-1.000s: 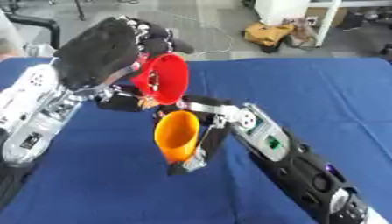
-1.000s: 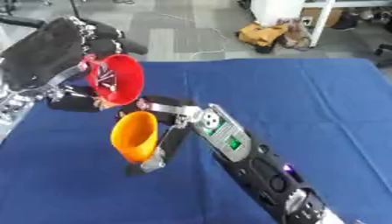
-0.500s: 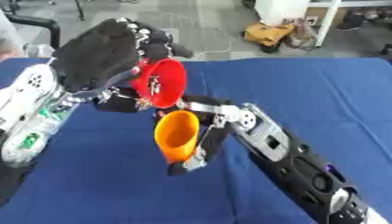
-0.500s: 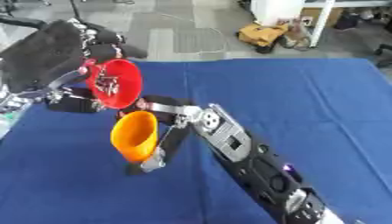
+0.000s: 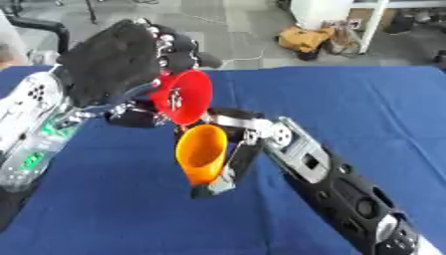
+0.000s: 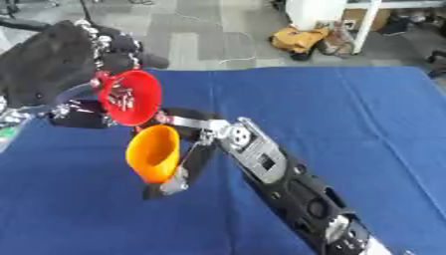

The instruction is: Pour the contents of one cup into another cup.

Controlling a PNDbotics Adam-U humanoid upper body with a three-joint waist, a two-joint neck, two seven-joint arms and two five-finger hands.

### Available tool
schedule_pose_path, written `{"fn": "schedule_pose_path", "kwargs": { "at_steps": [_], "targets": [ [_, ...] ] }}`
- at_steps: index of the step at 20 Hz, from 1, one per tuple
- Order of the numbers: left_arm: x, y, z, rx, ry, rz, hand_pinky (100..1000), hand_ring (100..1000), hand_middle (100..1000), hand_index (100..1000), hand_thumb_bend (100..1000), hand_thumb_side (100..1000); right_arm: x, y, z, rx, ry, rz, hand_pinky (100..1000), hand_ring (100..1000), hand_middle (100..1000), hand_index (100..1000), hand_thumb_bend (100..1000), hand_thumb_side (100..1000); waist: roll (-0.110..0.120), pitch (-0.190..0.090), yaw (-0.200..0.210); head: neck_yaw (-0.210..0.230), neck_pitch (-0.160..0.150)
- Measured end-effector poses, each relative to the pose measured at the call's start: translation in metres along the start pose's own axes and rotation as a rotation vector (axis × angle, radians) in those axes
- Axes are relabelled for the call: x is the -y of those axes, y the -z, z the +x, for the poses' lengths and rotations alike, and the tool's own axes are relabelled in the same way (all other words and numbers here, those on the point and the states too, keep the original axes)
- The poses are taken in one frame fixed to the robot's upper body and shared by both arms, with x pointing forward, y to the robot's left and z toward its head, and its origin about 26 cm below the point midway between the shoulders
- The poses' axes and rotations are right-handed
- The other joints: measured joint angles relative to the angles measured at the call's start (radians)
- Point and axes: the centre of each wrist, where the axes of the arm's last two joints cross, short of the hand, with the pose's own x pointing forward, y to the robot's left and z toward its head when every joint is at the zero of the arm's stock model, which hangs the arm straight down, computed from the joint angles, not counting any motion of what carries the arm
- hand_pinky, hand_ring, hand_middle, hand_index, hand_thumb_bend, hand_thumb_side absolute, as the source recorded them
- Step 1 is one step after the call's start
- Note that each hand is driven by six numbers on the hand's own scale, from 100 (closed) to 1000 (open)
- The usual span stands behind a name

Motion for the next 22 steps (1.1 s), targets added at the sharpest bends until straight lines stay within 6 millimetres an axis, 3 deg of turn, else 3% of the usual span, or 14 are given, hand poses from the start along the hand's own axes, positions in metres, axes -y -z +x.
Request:
{"fn": "schedule_pose_path", "kwargs": {
  "at_steps": [22],
  "targets": [
    [-0.0051,0.0015,0.0027,0.015,0.113,-0.018,257,362,366,827,528,100,0.0,-0.0001,0.0,0.004,0.002,0.003,212,422,286,436,276,155,0.002,0.0,-0.001,0.0,0.0]
  ]
}}
